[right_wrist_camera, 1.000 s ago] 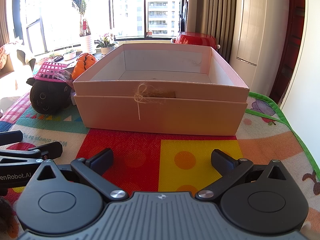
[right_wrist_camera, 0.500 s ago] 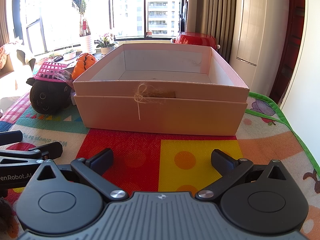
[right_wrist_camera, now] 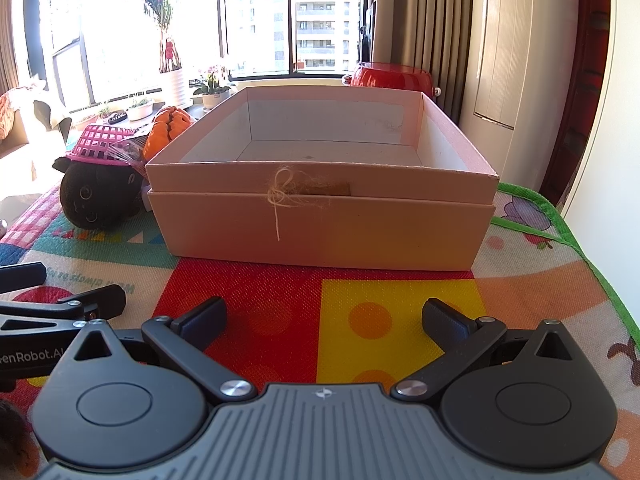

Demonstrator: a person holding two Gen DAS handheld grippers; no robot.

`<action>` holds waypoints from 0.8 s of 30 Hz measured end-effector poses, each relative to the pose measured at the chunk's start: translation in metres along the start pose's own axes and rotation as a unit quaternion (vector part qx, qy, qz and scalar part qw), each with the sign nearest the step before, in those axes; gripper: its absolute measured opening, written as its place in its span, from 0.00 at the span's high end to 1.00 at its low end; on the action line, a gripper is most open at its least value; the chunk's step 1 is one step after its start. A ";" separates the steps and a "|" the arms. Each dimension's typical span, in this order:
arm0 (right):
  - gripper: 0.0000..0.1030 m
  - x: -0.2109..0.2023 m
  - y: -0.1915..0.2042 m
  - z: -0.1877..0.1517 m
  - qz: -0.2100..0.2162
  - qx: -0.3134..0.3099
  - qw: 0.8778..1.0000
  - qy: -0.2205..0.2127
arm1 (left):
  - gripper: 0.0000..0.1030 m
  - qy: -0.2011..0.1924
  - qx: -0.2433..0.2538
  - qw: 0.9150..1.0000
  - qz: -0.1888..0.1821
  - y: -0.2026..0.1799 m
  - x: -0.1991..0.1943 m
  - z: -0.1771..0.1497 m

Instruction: Organize objects

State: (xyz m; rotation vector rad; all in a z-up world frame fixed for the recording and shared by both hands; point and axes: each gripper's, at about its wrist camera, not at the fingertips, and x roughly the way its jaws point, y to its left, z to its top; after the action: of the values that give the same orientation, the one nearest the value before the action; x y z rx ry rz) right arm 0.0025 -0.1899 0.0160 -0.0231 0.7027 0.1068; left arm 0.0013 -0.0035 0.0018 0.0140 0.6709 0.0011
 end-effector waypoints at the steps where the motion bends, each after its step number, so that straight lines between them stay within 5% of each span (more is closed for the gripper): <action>1: 0.00 0.001 0.000 0.003 0.001 0.000 1.000 0.006 | 0.03 0.000 0.000 1.000 0.000 0.002 0.001 0.000; 7: 0.00 0.007 0.001 0.013 0.002 -0.004 0.999 0.045 | 0.04 -0.027 -0.010 0.999 -0.020 0.018 -0.012 0.012; 13: 0.00 0.004 0.004 0.009 -0.002 -0.011 0.999 0.042 | 0.04 -0.045 -0.038 0.995 -0.074 0.057 -0.008 0.077; 18: 0.00 0.003 0.001 0.009 0.001 -0.011 0.999 0.040 | 0.06 -0.050 -0.004 0.997 -0.050 0.053 0.019 0.117; 21: 0.00 0.003 0.001 0.010 0.005 -0.015 0.999 0.042 | 0.33 -0.017 0.004 0.998 -0.059 0.050 0.043 0.119; 24: 0.00 0.004 0.002 0.013 0.019 -0.027 0.998 0.050 | 0.36 -0.021 0.010 0.998 -0.066 0.052 0.052 0.112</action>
State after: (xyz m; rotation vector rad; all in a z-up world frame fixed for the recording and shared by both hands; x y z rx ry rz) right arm 0.0141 -0.1868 0.0233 -0.0667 0.8004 0.1623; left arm 0.1120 0.0478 0.0584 -0.0105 0.6291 -0.1338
